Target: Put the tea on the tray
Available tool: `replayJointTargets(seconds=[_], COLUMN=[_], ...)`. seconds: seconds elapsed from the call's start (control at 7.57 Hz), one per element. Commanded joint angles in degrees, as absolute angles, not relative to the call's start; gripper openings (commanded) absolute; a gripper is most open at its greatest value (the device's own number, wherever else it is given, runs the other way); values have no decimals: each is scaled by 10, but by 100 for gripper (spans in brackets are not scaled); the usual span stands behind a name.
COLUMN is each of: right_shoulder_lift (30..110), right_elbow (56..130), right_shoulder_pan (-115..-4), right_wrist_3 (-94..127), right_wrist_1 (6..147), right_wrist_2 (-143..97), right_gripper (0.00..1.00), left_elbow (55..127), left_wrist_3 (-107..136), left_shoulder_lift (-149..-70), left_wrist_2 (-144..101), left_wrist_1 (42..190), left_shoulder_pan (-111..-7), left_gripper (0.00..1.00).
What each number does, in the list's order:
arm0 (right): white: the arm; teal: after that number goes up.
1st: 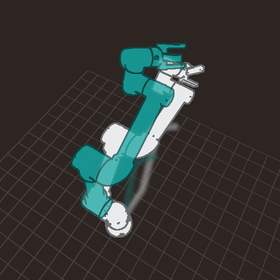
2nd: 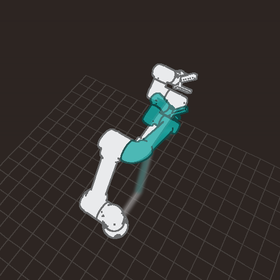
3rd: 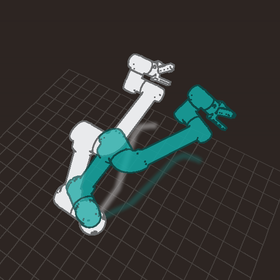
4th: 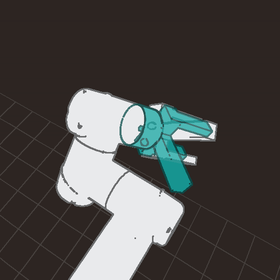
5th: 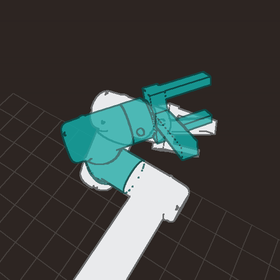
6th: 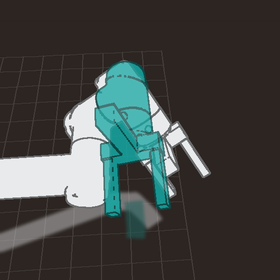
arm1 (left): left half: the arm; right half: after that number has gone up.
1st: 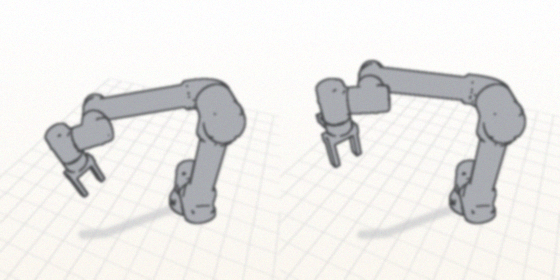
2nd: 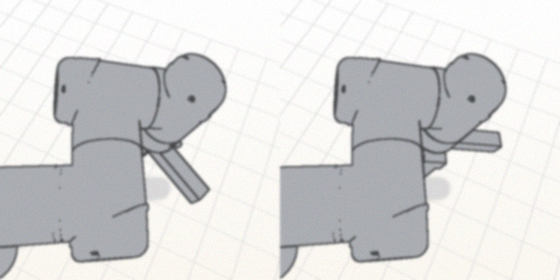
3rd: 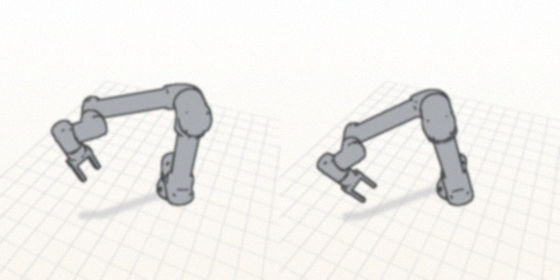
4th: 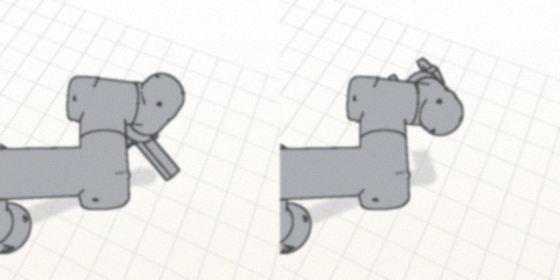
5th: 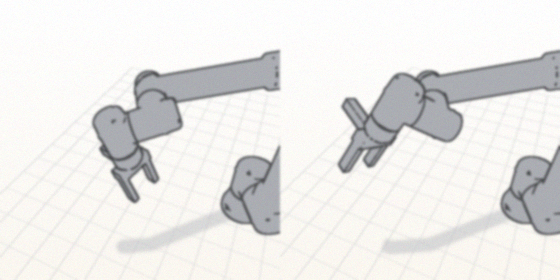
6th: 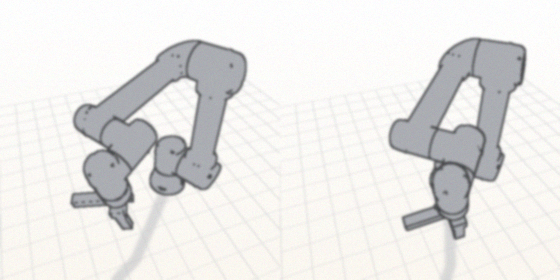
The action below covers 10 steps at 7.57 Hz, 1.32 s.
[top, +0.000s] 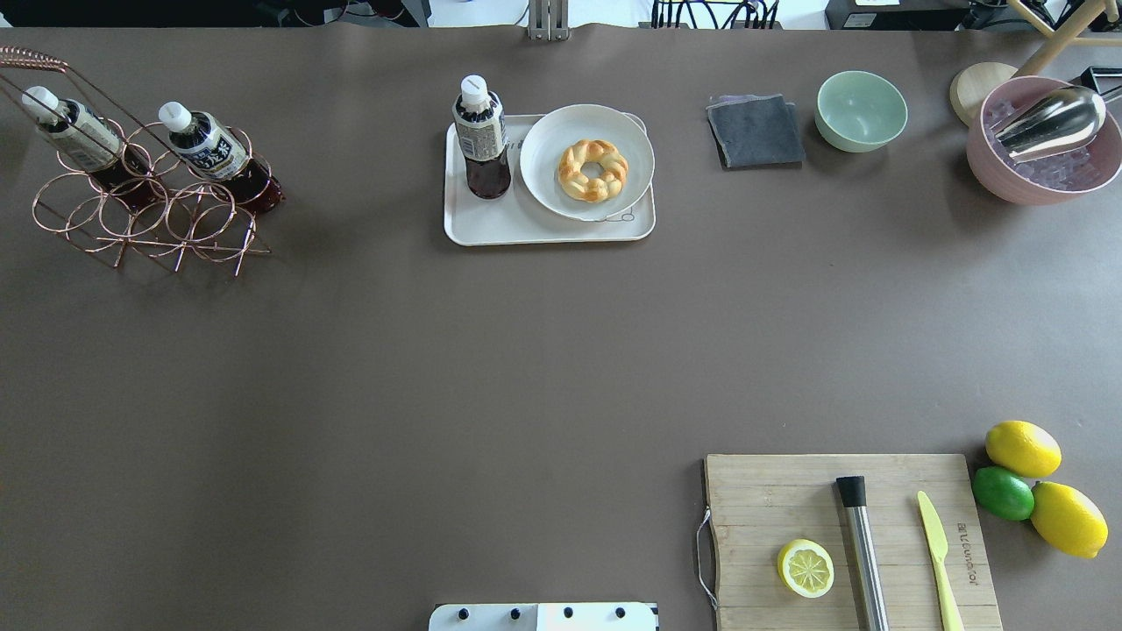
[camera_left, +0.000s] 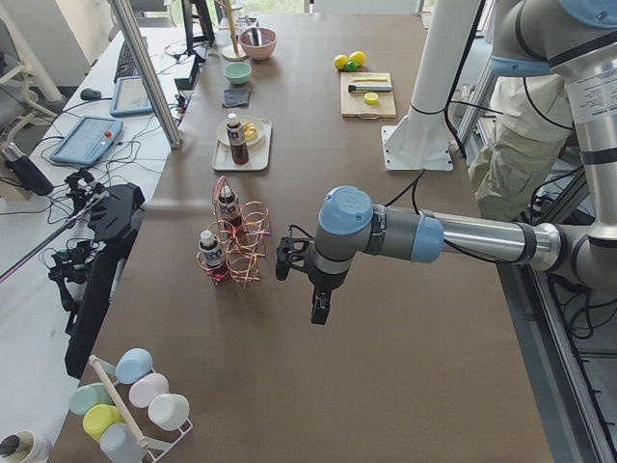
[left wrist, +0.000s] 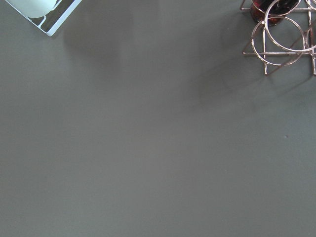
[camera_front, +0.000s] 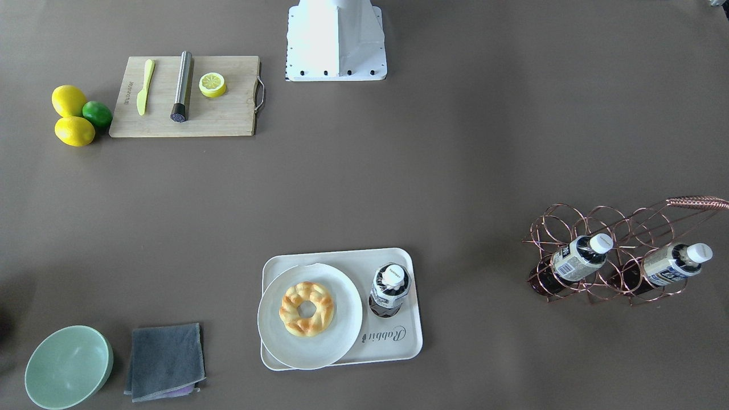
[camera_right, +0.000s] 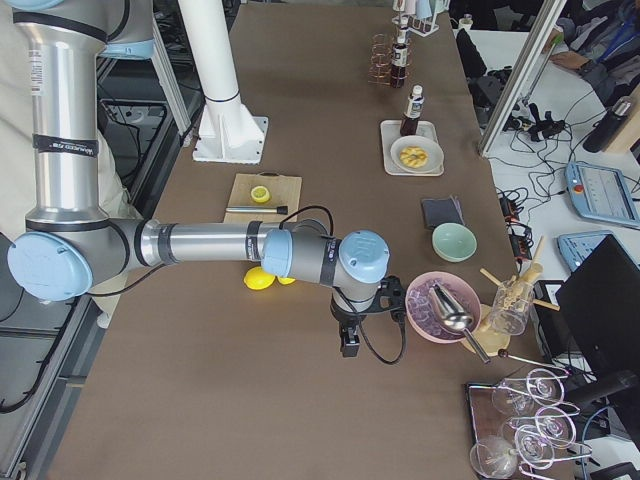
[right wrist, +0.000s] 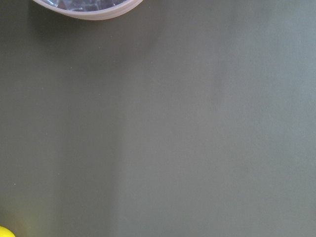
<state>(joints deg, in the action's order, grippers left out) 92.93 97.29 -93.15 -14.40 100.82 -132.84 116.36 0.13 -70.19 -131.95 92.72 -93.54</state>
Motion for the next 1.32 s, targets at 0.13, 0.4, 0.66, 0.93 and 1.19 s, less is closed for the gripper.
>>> replayJointTargets(seconds=[0.13,0.4,0.66,0.93,1.19], right_shoulder_lift=[935,935,938,939,939], right_elbow=[980,979,977,977,976], right_shoulder_pan=[-933,-933,-933,-933,-933], right_wrist_3=[-162,-164,-165,-164,-164], right_wrist_1=[1007,1007,1007,1008,1008], right_wrist_2=[-1329,-1329,-1325,-1325,-1325], right_gripper=[100,100,100,100,100], left_elbow=[1127,1124,1097,1095,1098], left_wrist_3=[-23,-22,-23,-24,-23], left_shoulder_lift=[-722,-739,-762,-764,-764], left_wrist_2=[-1318,-1317,-1317,-1318,-1318], left_wrist_1=[932,931,931,933,933], left_shoulder_pan=[-962,-962,-962,-962,-962], left_gripper=[97,97,97,97,97])
